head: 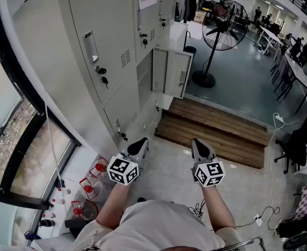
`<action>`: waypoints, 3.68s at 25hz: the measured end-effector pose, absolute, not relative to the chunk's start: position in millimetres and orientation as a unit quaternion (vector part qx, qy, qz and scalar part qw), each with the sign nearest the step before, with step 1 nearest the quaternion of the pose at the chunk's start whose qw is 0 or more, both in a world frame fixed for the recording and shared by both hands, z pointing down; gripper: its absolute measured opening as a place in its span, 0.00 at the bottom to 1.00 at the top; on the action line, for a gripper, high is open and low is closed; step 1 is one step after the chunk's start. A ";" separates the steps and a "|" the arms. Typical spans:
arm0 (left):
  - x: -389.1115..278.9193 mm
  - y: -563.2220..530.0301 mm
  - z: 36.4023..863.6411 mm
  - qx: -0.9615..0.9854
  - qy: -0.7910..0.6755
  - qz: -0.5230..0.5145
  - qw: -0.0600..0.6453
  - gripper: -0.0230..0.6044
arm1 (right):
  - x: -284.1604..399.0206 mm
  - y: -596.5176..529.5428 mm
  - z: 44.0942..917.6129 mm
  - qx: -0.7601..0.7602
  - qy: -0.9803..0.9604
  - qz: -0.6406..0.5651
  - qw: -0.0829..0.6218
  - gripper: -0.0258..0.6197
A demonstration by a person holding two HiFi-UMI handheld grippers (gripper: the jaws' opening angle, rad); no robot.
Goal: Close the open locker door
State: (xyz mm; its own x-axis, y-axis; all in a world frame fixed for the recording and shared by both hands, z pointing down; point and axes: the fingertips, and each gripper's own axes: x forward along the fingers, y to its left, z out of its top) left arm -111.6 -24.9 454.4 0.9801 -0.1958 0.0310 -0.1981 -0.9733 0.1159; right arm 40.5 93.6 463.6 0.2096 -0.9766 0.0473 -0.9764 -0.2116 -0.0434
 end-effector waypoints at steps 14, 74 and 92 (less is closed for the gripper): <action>-107.3 -30.9 457.0 0.993 -0.101 0.016 0.058 0.06 | 45.6 87.3 463.1 -0.777 0.628 -0.033 0.015 0.05; -73.7 2.9 502.8 0.981 -0.169 0.037 0.087 0.06 | 105.9 113.3 500.8 -0.750 0.658 -0.070 0.004 0.17; 11.2 -130.7 506.7 0.990 -0.109 0.043 0.081 0.06 | 171.5 -13.7 511.0 -0.784 0.615 -0.086 -0.005 0.17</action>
State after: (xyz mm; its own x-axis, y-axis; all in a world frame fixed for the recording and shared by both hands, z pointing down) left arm 11.2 -130.7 506.7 0.9725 -0.2084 0.1036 -0.2226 -0.9631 0.1515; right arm 171.5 -13.7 511.0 0.2289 -0.9633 0.1403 -0.9648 -0.2436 -0.0986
